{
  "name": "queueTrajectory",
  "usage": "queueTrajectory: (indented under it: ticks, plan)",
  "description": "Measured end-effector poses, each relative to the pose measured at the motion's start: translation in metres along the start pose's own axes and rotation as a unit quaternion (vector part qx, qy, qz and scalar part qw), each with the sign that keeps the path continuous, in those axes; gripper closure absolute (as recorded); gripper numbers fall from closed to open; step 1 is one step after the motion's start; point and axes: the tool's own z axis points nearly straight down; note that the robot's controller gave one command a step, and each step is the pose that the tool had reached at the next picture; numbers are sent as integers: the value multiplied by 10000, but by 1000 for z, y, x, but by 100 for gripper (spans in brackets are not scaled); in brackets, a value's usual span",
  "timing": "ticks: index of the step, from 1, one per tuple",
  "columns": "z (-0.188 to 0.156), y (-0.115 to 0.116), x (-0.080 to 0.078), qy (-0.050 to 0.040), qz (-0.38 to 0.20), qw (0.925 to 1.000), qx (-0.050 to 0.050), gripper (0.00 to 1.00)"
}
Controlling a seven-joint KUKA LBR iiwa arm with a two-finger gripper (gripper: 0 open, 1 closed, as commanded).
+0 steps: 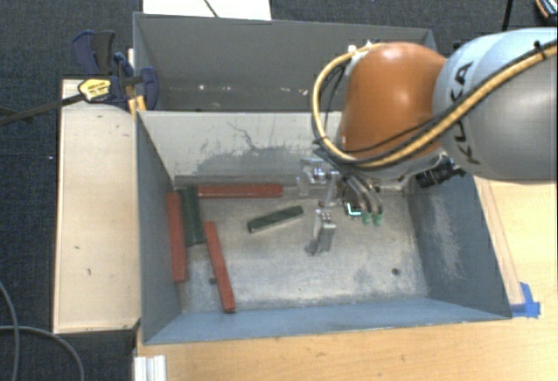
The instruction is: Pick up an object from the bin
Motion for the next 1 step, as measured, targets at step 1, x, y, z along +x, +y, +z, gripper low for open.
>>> queueTrajectory:
  ticks: [1]
  plan:
    - [130, 11, -46, -33, -230, 9997, 0, 0]
